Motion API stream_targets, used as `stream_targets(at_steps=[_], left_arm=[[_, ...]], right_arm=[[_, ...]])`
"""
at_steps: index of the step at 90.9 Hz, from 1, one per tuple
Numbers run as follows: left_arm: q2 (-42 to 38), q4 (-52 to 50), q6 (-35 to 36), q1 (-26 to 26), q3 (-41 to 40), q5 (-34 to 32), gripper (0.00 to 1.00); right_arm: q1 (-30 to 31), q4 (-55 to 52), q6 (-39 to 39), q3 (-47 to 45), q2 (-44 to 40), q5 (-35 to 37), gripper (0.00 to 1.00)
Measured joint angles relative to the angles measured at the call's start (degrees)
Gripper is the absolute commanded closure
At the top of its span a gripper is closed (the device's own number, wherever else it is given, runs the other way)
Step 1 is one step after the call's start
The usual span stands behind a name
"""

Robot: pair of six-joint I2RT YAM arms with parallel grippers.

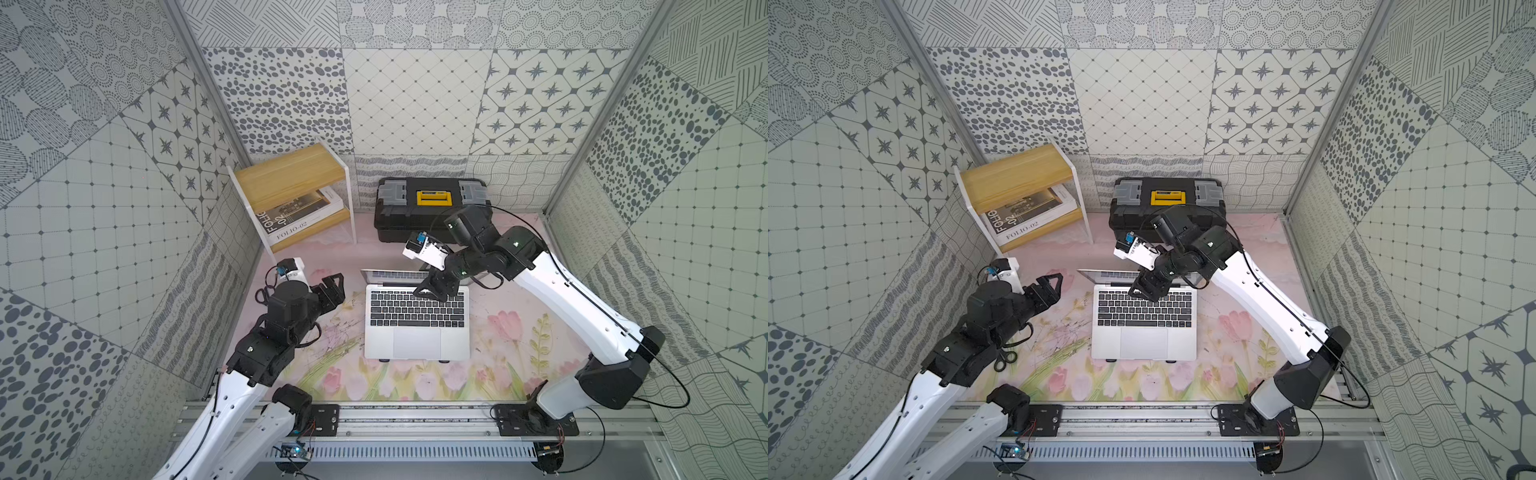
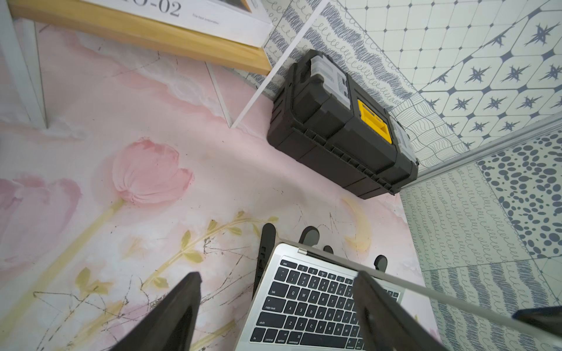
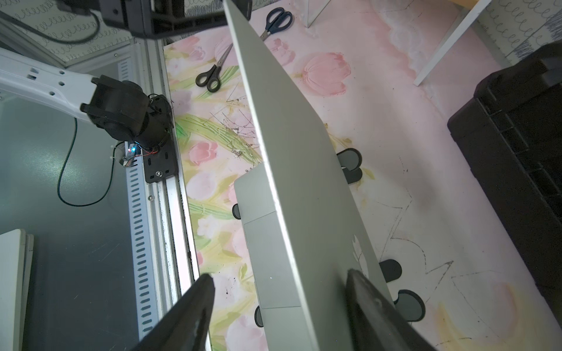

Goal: Close the laptop lid and set it aside
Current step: Close the lid of the laptop.

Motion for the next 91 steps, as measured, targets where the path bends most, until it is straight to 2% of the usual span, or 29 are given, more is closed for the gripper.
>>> stream_targets(at_steps=[22, 38, 64, 76, 91], left_arm=[[9.60, 0.52, 5.84, 1.84, 12.87, 6.62, 0.17], [16.65, 2.93, 9.64, 1.86, 18.86, 15.72, 0.15], [24.28, 4.52, 13.66, 1.64, 21.09, 28.81, 0.17], [25.70, 4.44, 15.45, -0.20, 20.02, 31.85, 0.19], [26.71, 3.54, 18.60, -4.85, 18.60, 32.96, 0.22]], right_arm=[[1.36, 0.33, 0.22, -1.64, -0.63, -0.72, 0.18], [3.17, 0.76, 0.70, -2.86, -0.63, -0.85, 0.10], [4.57, 1.84, 1.16, -5.01, -0.66, -1.70, 0.06], [4.63, 2.49, 1.40, -5.64, -1.07, -1.79, 0.03], [4.87, 3.52, 1.57, -6.32, -1.99, -1.46, 0.03]])
